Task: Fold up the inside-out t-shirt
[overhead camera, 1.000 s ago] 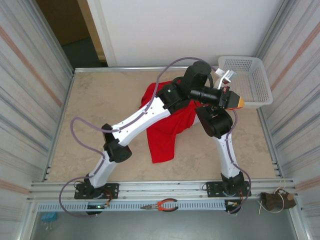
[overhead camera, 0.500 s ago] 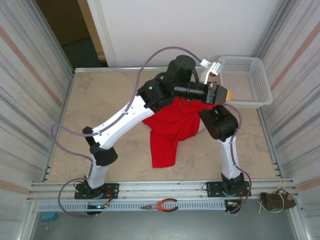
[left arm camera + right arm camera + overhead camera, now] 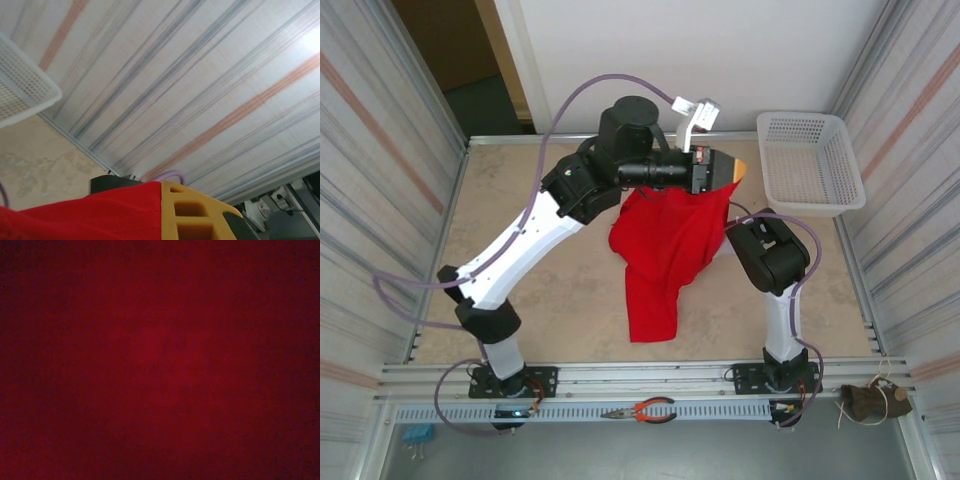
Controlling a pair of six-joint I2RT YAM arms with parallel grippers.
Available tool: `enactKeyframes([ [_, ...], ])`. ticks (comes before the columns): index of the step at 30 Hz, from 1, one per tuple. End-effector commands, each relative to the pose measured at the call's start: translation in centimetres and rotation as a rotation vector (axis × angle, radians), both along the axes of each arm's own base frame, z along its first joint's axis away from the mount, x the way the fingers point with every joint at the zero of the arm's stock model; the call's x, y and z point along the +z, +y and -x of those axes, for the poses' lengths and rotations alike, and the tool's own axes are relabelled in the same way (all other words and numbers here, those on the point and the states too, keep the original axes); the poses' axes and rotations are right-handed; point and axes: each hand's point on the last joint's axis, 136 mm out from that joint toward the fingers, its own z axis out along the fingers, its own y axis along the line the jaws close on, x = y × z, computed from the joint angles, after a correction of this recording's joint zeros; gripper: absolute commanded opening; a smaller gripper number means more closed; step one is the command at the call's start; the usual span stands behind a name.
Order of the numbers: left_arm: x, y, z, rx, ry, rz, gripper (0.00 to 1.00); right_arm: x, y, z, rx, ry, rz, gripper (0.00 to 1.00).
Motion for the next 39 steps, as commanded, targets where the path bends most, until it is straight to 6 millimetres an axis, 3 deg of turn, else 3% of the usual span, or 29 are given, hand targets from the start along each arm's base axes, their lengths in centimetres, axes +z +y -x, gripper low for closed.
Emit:
enactKeyframes([
  [1, 5.9, 4.5, 1.9, 0.002, -0.146, 0.150, 0.00, -8.7, -2.9, 3.3, -0.026, 0.244, 0.127, 0.74],
  [7, 4.8, 7.7, 3.2, 0.026, -0.170, 0.116, 0.00, -9.4, -3.0, 3.5, -0.029, 0.267, 0.134, 0.74],
  [11, 3.9, 8.2, 2.9, 0.064, -0.150, 0.107, 0.00, -9.3, -2.9, 3.5, -0.051, 0.341, 0.216, 0.76],
  [17, 2.6, 8.6, 1.1, 0.151, -0.103, 0.099, 0.00, -7.6, -5.4, 4.8, -0.150, 0.566, 0.438, 0.76],
  [24, 2.0, 8.9, -0.1, 0.212, -0.086, 0.093, 0.00, -7.3, -5.4, 5.1, -0.123, 0.621, 0.489, 0.76],
  [29, 0.5, 11.4, -2.8, 0.368, -0.044, 0.072, 0.00, -7.7, -5.0, 5.5, -0.100, 0.629, 0.483, 0.75],
  [33, -3.2, 15.7, -6.0, 0.554, 0.034, 0.009, 0.00, -7.9, -5.1, 6.0, -0.087, 0.642, 0.494, 0.75],
  [39, -12.6, 21.3, -8.7, 0.706, 0.146, -0.137, 0.00, -7.7, -5.3, 6.7, -0.075, 0.660, 0.526, 0.75],
])
